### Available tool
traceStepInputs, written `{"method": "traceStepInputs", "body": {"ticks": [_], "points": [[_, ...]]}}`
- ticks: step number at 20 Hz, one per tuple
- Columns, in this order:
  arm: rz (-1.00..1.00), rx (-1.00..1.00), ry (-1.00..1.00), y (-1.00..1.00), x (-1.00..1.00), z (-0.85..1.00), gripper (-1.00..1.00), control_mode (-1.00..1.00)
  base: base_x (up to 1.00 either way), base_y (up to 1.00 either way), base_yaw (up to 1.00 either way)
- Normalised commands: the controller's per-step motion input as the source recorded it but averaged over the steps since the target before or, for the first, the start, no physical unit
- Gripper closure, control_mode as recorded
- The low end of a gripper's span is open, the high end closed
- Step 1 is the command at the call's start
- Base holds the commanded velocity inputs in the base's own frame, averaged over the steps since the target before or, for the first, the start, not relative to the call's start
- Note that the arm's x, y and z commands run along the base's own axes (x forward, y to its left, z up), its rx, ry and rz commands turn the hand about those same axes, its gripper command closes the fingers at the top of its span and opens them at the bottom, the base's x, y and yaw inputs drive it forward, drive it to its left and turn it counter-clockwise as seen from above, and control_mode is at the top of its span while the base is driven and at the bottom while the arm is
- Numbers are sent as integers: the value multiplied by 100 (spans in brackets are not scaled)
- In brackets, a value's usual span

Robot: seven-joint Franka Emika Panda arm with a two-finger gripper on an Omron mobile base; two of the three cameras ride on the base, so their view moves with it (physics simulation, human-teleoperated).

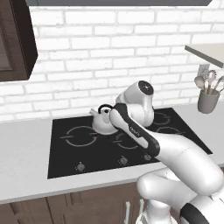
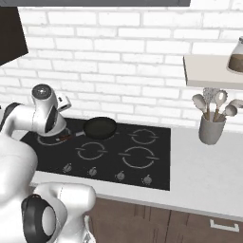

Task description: Pick the kettle from the counter and place it on a stove burner. Then turn the burner on.

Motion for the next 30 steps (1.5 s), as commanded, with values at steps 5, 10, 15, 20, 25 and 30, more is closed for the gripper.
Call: {"method": "traceStepInputs", "body": {"ticks": [5,10,15,20,25,30], "points": [[-17,17,0,48,4,0,100,-100,0,0,0],[-25,12,0,50,2,0,100,-100,0,0,0],[-26,17,14,47,5,0,100,-100,0,0,0],[-24,13,22,43,5,0,100,-100,0,0,0],[-24,3,17,41,17,0,100,-100,0,0,0],[-33,0,6,24,16,0,100,-100,0,0,0]]}}
